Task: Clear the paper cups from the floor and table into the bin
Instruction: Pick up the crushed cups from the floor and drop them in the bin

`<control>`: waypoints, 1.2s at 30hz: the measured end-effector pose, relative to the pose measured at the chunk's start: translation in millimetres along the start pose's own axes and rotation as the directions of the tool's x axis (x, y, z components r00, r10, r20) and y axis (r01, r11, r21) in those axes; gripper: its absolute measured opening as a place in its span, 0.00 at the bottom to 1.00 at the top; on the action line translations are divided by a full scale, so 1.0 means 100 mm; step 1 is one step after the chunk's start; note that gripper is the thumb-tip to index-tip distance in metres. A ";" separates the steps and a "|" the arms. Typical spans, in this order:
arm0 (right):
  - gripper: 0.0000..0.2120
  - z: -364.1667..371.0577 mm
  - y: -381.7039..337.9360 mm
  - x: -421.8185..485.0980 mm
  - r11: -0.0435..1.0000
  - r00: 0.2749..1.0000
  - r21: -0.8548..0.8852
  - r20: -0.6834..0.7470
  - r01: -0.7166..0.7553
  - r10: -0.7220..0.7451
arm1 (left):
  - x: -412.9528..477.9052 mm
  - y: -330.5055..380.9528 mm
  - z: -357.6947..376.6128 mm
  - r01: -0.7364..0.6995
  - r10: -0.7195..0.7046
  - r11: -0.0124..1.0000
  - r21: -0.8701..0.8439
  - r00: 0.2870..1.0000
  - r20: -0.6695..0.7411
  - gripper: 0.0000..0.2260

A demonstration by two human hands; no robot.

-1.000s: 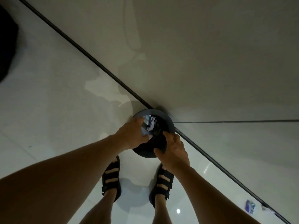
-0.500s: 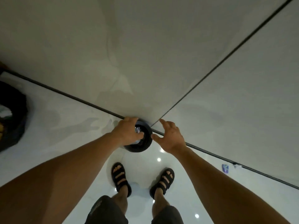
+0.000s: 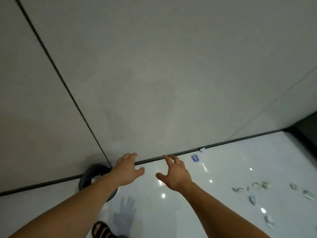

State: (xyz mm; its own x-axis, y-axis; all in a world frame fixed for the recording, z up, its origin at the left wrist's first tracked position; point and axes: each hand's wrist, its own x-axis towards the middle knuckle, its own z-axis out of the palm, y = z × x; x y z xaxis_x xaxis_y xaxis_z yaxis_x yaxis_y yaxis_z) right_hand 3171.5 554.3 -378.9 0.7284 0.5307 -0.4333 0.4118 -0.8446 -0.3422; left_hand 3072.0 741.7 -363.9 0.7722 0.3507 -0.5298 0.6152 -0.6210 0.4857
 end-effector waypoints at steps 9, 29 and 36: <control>0.39 -0.72 1.81 -0.74 0.979 0.965 0.107 -0.178 -0.174 0.191 | -0.06 2.10 0.79 -0.234 0.227 0.959 0.158 0.972 0.061 0.35; 0.38 -1.83 3.76 0.23 0.925 0.927 0.168 -0.106 -0.341 0.360 | 1.64 3.94 1.47 -0.231 0.195 0.961 0.153 0.956 0.219 0.31; 0.37 -2.02 4.40 0.73 0.932 0.942 0.145 0.013 -0.332 0.334 | 2.14 4.24 1.57 -0.127 0.103 0.985 0.113 0.975 0.197 0.33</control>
State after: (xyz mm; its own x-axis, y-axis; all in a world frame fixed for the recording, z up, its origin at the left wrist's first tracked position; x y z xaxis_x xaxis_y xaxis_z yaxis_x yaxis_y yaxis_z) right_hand 3516.2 207.1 -392.3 0.8167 0.2190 -0.5339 0.0620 -0.9531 -0.2961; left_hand 3473.3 443.1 -380.9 0.7851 0.1392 -0.6036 0.4899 -0.7358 0.4675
